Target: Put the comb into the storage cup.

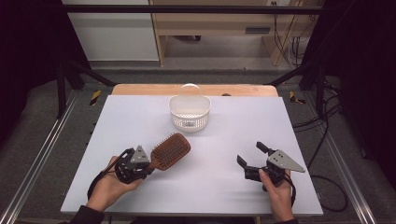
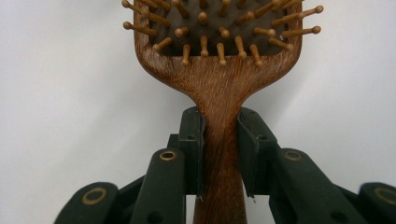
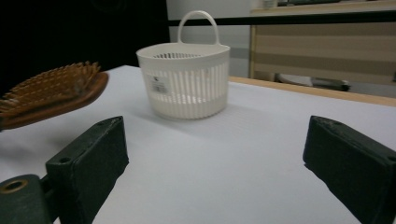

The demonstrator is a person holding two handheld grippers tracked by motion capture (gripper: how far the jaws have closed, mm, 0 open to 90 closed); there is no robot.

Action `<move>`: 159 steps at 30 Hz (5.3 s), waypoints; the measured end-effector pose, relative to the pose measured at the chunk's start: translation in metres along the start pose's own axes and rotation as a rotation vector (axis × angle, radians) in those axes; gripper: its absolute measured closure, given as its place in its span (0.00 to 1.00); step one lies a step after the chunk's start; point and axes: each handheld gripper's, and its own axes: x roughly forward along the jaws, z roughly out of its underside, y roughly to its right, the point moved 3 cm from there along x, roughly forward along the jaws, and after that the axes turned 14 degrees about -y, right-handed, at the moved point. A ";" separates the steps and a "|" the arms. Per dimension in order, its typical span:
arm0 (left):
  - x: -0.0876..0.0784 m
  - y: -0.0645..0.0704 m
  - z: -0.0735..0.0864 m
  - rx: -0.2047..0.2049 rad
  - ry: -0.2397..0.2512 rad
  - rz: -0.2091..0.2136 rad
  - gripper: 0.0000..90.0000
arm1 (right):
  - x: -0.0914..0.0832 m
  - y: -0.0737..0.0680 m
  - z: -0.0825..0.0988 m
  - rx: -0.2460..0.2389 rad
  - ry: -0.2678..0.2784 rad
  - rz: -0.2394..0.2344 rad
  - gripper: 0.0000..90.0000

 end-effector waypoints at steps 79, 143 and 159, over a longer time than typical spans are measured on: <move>0.023 0.040 -0.022 -0.027 0.487 -0.123 0.80 | 0.090 -0.111 -0.092 0.382 0.005 -0.459 0.58; -0.007 -0.028 0.068 -0.473 0.687 -0.247 0.04 | 0.120 -0.066 -0.235 0.414 0.198 -0.222 0.57; -0.006 -0.030 0.070 -0.473 0.682 -0.247 0.04 | 0.132 -0.051 -0.240 0.403 0.223 -0.152 0.57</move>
